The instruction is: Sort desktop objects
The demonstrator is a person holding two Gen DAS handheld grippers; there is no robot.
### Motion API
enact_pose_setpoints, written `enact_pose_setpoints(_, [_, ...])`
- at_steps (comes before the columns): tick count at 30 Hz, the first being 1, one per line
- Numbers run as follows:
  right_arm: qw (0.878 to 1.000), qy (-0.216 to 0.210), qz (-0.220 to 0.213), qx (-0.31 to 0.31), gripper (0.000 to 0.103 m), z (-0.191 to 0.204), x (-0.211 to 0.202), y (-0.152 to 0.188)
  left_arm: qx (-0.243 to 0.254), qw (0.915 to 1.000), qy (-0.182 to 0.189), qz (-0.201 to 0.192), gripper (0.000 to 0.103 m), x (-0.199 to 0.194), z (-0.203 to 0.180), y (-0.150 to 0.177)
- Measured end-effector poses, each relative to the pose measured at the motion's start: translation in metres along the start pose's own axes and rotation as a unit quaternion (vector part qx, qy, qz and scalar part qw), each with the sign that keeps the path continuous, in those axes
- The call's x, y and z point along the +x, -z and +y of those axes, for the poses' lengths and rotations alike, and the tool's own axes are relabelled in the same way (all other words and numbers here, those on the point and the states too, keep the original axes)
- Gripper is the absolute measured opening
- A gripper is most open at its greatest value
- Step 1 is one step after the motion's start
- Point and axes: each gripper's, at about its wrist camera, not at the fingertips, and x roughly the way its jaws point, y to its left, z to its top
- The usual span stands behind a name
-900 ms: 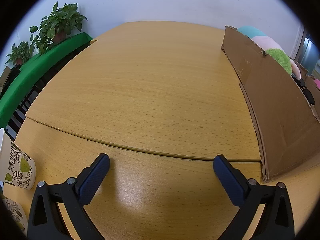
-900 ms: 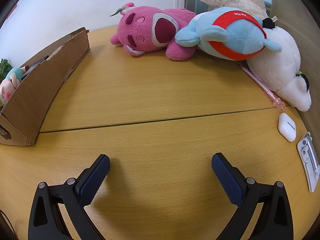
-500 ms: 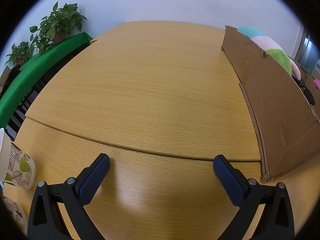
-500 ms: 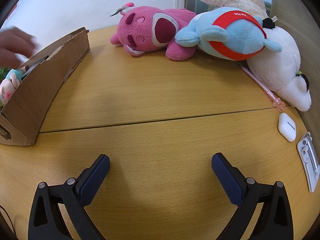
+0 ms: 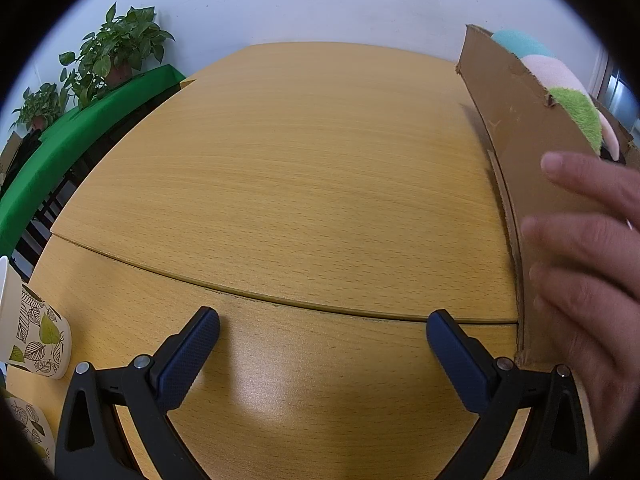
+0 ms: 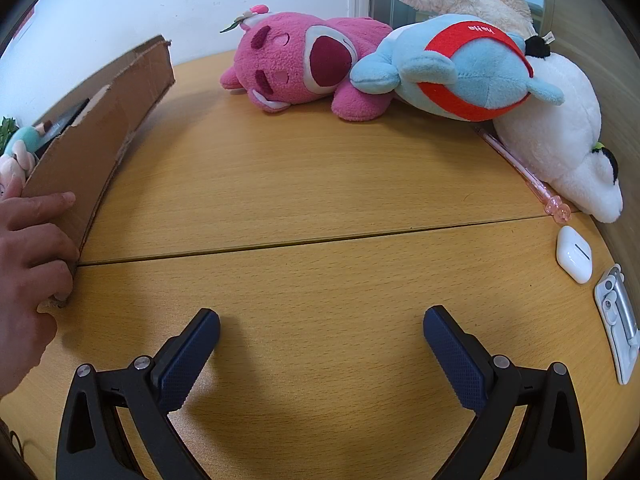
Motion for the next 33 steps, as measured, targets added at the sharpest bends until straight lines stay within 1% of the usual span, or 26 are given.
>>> enact_pose_setpoints(33, [1.000, 0.000, 0.001, 0.000, 0.103, 0.0031, -0.0005, -0.0005, 0.000, 1.0000, 0.000, -0.001, 0.103, 0.0011, -0.0008, 0.0005])
